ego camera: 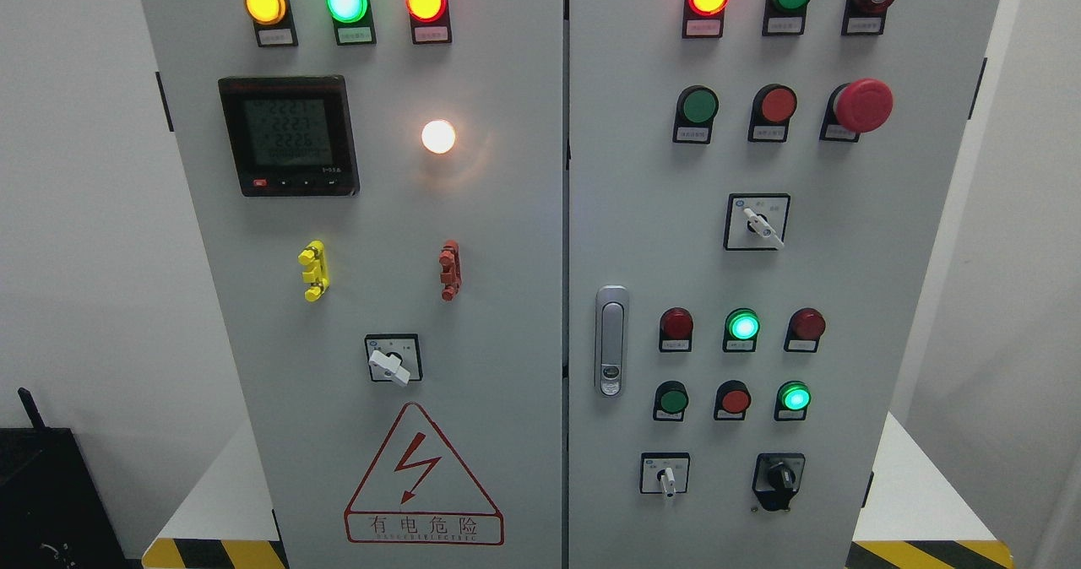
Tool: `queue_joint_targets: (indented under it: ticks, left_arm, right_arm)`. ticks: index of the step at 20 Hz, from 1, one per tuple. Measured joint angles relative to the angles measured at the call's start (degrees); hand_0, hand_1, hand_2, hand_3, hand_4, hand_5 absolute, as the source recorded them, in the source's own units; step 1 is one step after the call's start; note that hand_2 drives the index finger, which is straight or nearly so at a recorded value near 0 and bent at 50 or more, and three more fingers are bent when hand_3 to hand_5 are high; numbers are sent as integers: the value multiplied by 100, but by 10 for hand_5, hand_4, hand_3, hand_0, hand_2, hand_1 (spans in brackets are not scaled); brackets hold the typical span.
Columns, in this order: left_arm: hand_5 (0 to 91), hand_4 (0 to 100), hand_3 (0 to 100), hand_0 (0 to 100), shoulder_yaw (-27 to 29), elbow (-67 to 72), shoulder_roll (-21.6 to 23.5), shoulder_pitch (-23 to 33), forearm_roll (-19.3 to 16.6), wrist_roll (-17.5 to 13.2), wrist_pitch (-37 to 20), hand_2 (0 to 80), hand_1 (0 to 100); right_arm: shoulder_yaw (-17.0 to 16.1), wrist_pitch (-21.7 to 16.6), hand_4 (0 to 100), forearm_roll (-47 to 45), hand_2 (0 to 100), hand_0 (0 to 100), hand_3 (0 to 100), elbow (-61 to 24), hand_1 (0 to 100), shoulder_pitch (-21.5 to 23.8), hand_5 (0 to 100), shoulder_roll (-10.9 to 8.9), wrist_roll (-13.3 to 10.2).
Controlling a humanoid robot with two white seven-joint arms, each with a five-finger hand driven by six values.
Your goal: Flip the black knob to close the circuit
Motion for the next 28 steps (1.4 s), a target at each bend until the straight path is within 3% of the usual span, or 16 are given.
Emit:
queue_joint_targets:
  ticks: [5, 7, 10, 12, 13, 14, 15, 17, 20, 21, 23, 26, 28]
  left_arm:
    - [0, 0, 0, 120, 0, 0, 0, 0, -3, 0, 0, 0, 556]
    - [0, 0, 0, 120, 0, -1, 0, -1, -2, 0, 0, 0, 556]
    - [0, 0, 0, 120, 0, 0, 0, -1, -1, 0, 0, 0, 556]
    - [0, 0, 0, 120, 0, 0, 0, -1, 0, 0, 0, 0, 556]
    - [0, 0, 0, 120, 0, 0, 0, -1, 1, 0, 0, 0, 556]
    - [0, 0, 0, 120, 0, 0, 0, -2, 1, 0, 0, 0, 556]
    - [0, 0, 0, 120, 0, 0, 0, -1, 1, 0, 0, 0, 556]
    - [0, 0, 0, 120, 0, 0, 0, -1, 2, 0, 0, 0, 556]
    - [0, 0, 0, 120, 0, 0, 0, 1, 2, 0, 0, 0, 556]
    - [0, 0, 0, 120, 0, 0, 0, 1, 2, 0, 0, 0, 556]
    - [0, 0, 0, 120, 0, 0, 0, 1, 2, 0, 0, 0, 556]
    - [0, 0, 0, 120, 0, -1, 0, 1, 1, 0, 0, 0, 556]
    - [0, 0, 0, 120, 0, 0, 0, 1, 1, 0, 0, 0, 556]
  right_arm:
    - [-9, -735, 0, -362, 0, 0, 4, -967, 29, 475, 0, 49, 539]
    - [29, -793, 0, -563, 0, 0, 42, -1711, 51, 716, 0, 64, 681]
    - [106, -781, 110, -1060, 32, 0, 147, -3151, 106, 1016, 0, 81, 738]
    - [144, -681, 198, -1293, 98, 0, 238, -4134, 125, 1132, 95, 89, 745]
    - [159, -626, 285, -1376, 157, 0, 324, -4658, 139, 1213, 174, 92, 763]
    - [170, -602, 398, -1444, 273, 0, 481, -5116, 176, 1253, 268, 97, 769]
    - [178, -597, 427, -1481, 327, 0, 534, -5564, 196, 1297, 296, 99, 770]
    - [180, -578, 513, -1343, 428, 0, 662, -6498, 290, 1395, 371, 105, 714]
    - [114, -979, 591, -464, 531, 0, 720, -7628, 350, 1489, 505, 112, 385]
    - [76, -1181, 599, -15, 540, 0, 730, -7914, 352, 1510, 519, 113, 243]
    - [-26, -1496, 670, 1025, 664, 0, 839, -8530, 391, 1529, 641, 118, -26]
    - [-147, -1701, 744, 2339, 813, 0, 970, -9260, 416, 1428, 721, 121, -303]
    - [-212, -1741, 787, 3081, 871, 0, 1000, -9632, 431, 1289, 760, 123, -391]
